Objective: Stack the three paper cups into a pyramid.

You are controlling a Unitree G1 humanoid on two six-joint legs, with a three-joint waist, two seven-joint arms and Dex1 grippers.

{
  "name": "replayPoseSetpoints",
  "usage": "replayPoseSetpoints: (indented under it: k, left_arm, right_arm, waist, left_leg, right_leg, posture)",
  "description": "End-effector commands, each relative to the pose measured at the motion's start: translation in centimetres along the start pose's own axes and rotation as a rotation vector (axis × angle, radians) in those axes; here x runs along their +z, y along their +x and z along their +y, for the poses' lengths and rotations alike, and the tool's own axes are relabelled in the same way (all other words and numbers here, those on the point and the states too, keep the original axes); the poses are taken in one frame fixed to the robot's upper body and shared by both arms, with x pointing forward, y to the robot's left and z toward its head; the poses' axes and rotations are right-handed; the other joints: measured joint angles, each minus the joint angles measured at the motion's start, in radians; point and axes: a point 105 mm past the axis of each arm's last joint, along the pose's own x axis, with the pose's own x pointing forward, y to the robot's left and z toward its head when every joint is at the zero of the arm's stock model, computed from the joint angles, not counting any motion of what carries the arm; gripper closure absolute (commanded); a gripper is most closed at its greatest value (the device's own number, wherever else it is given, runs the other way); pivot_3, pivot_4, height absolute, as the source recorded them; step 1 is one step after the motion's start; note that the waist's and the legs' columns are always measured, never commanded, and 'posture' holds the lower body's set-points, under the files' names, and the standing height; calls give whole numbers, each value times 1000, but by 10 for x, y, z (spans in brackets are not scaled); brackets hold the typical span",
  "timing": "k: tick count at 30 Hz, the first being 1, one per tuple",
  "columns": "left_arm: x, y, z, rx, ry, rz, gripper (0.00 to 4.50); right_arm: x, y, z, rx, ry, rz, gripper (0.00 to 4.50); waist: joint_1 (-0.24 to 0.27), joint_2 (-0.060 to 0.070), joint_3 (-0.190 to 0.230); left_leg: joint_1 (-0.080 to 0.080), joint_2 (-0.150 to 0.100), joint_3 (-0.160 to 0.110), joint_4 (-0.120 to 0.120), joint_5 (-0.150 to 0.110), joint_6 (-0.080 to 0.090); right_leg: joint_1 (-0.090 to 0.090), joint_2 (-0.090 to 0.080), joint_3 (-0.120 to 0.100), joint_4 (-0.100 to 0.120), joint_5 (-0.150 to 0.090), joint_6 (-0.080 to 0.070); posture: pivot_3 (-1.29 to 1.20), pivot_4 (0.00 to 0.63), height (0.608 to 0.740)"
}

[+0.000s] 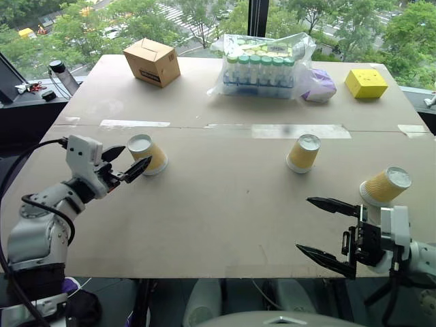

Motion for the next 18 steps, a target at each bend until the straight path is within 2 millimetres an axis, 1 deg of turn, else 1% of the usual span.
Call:
replayPoseSetpoints:
  k: [1, 2, 6, 11, 12, 13, 14, 16, 17, 18]
  left_arm:
    - [8, 1, 7, 3, 58, 1, 54]
    - [8, 3, 7, -1, 58, 1, 54]
    - [10, 11, 4, -31, 58, -6, 54]
    - [6, 16, 3, -54, 58, -2, 54]
    - [5, 16, 3, -58, 60, 1, 584]
    - [4, 17, 3, -64, 62, 3, 770]
    - [2, 17, 3, -68, 62, 6, 1315]
    - [3, 18, 0, -90, 62, -7, 2092]
    - [4, 18, -1, -102, 62, -17, 2092]
    - [12, 20, -8, -145, 47, -51, 2092]
  right_arm:
    - [24, 6, 0, -13, -44, -94, 0]
    - [27, 7, 0, -18, -43, -108, 0]
    - [40, 11, -2, -20, -36, -155, 0]
    - [42, 14, -4, -21, -38, -148, 0]
    - [43, 14, -4, -22, -38, -146, 0]
    - [43, 15, -4, -22, -38, -145, 0]
    - [43, 15, -4, -23, -38, -144, 0]
    - [42, 16, -6, -32, -38, -138, 0]
    - [42, 17, -7, -38, -38, -134, 0]
    - [41, 17, -7, -43, -36, -130, 0]
  waist:
    - [-1, 0, 0]
    - [-1, 0, 0]
    - [0, 0, 0]
    - [3, 0, 0]
    - [3, 0, 0]
    - [3, 0, 0]
    - [2, 0, 0]
    - [3, 0, 0]
    - [3, 0, 0]
    - [3, 0, 0]
  left_leg:
    - [0, 0, 0, 0, 0, 0]
    - [0, 0, 0, 0, 2, -3]
    - [0, 0, 0, 0, 2, -3]
    - [0, 0, 0, 0, 2, -3]
    - [0, 0, 0, 0, 2, -3]
    - [0, 0, 0, 0, 2, -3]
    - [-1, 0, 0, 0, 2, -3]
    - [-1, 0, 0, 0, 2, -3]
    - [-1, 0, 0, 0, 2, -3]
    - [-1, 0, 0, 0, 2, -3]
  right_leg:
    - [0, 0, 0, 0, 0, 0]
    - [0, 0, 0, 0, 0, 0]
    - [0, 0, 0, 0, 0, 0]
    - [0, 0, 0, 0, 0, 0]
    - [0, 0, 0, 0, 0, 0]
    - [0, 0, 0, 0, 0, 0]
    - [0, 0, 0, 0, 0, 0]
    - [0, 0, 0, 0, 0, 0]
    - [0, 0, 0, 0, 0, 0]
    - [0, 0, 0, 0, 0, 0]
  posture:
    - [0, 150, 740]
    - [0, 150, 740]
    - [0, 150, 740]
    - [0, 150, 740]
    - [0, 150, 740]
    - [0, 150, 740]
    - [0, 150, 740]
    - [0, 150, 740]
    - [0, 150, 740]
    - [0, 150, 740]
